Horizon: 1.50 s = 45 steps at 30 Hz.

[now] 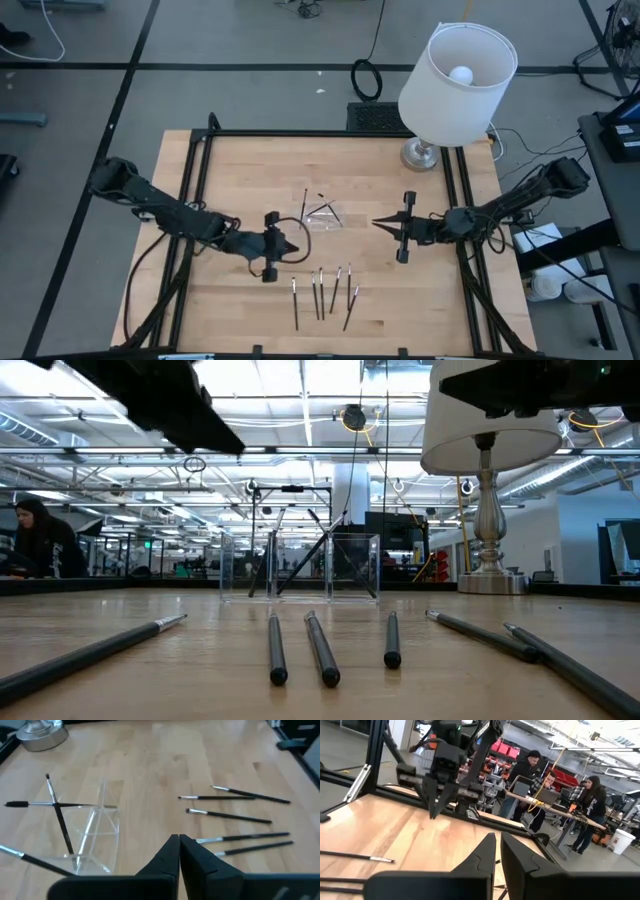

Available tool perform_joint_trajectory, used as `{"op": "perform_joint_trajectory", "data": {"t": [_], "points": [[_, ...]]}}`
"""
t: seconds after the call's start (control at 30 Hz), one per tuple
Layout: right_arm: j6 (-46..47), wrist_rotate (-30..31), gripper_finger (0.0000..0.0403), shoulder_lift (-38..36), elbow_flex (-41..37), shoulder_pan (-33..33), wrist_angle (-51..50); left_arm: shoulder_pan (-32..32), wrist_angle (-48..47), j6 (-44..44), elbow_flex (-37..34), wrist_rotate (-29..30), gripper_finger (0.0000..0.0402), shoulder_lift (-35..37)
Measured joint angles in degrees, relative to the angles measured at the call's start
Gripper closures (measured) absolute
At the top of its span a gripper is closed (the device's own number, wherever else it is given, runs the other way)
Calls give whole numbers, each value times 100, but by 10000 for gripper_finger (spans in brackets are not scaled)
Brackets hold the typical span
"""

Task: Pick & Place Makeup Supplies
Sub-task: Put the makeup brush into the transparent organizer

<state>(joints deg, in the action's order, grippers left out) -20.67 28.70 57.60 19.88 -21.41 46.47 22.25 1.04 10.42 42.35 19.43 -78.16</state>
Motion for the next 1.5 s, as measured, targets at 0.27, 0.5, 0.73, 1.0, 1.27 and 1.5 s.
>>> {"op": "perform_joint_trajectory", "data": {"t": [0.27,0.5,0.73,1.0,1.27,1.5], "points": [[48,1,383,-2,0,147,263,-359,-34,190,-4,-421,377,-595],[7,-19,383,-2,-2,309,500,-480,183,711,-4,-414,371,-877],[20,-26,383,23,-2,497,472,-441,353,834,-4,-534,371,-888],[-102,-25,383,22,-2,810,654,-94,345,941,-4,-640,371,-888],[42,-34,383,22,-2,988,742,198,273,1114,-4,-467,371,-888],[-494,-193,383,17,-2,982,968,385,384,1086,-7,-351,371,-888]]}}
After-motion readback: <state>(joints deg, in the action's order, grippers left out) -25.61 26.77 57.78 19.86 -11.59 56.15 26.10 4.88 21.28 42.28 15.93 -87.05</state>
